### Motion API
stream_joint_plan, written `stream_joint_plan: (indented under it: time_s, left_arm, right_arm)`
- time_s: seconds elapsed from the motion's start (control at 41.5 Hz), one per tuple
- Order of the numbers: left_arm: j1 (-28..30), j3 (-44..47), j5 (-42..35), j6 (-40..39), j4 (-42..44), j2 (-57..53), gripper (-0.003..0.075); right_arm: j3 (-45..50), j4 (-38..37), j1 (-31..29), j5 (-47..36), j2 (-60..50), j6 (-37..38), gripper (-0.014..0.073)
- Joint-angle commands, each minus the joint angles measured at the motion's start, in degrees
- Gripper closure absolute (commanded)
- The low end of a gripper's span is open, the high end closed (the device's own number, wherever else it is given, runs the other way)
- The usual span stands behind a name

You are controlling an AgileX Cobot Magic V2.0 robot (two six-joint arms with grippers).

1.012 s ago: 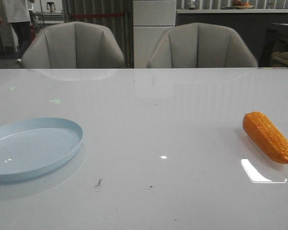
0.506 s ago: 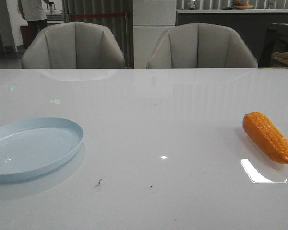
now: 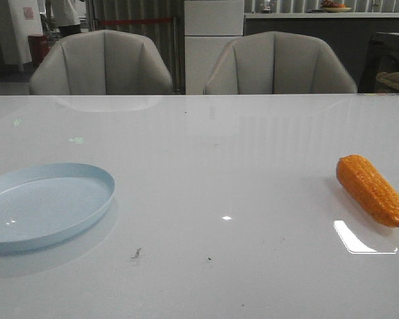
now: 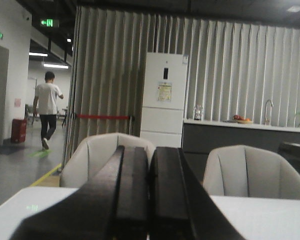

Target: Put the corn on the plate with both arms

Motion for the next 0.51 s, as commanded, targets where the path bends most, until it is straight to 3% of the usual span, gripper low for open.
stream_joint_plan:
  time_s: [0.0, 0.289, 0.386, 0.482]
  left_arm:
    - [-0.01, 1.6, -6.4, -0.27, -0.48, -1.01, 0.0623]
    - [-0.01, -5.45, -4.53, -0.27, 3.7, -0.77, 0.0623]
    - [-0.01, -10.55, -0.29, -0.27, 7.2, -0.71, 0.0623]
    - [-0.01, -16.23, 4.74, -0.27, 9.1, 0.41, 0.0623]
  right_arm:
    - [-1.25, 0.3, -0.32, -12.47, -0.61, 0.03, 0.0527]
    - [-6.25, 0.3, -0.32, -16.9, -0.61, 0.48, 0.0527]
    - [-14.12, 0.3, -0.32, -12.54, -0.1, 0.48, 0.0527]
    - [-22.8, 0.3, -0.32, -2.37, 3.13, 0.48, 0.0527]
